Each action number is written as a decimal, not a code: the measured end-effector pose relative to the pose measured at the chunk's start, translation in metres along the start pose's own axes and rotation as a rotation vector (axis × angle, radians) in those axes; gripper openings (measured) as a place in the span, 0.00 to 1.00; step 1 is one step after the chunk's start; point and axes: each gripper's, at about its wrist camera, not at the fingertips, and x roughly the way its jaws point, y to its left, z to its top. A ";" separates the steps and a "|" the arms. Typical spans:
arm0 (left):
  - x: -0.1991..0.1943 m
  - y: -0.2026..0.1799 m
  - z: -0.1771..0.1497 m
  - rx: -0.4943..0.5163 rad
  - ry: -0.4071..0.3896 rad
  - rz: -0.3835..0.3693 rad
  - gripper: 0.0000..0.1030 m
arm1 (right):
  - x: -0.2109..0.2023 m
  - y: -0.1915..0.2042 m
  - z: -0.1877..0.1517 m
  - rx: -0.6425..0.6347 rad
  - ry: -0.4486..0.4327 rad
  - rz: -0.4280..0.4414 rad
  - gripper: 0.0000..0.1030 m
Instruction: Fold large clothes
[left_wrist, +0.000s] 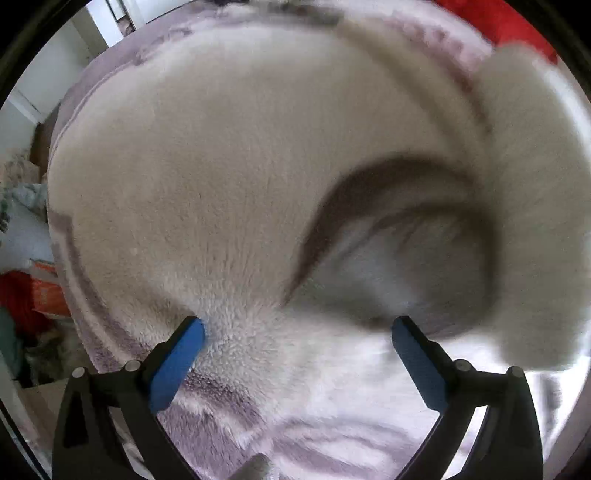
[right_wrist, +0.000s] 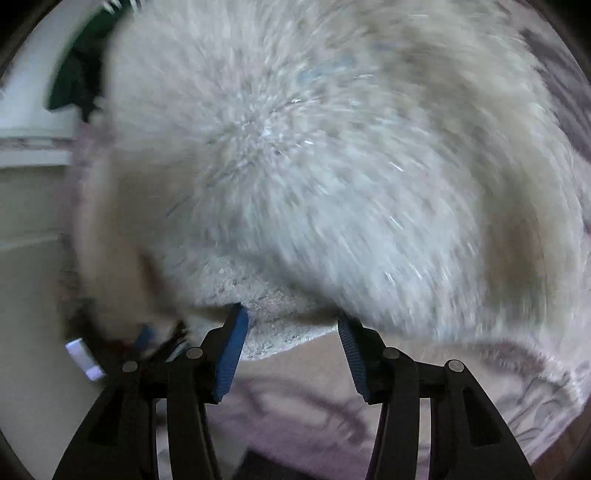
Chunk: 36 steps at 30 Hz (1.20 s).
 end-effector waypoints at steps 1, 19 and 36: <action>-0.010 0.000 0.004 -0.006 -0.024 -0.017 1.00 | -0.017 -0.010 -0.001 0.029 -0.012 0.023 0.53; 0.019 -0.100 0.117 0.157 0.003 -0.681 0.79 | -0.027 -0.097 0.147 -0.219 -0.052 0.124 1.00; -0.016 -0.161 0.153 0.311 0.034 -0.669 0.69 | -0.042 -0.145 0.106 0.098 -0.079 0.536 0.52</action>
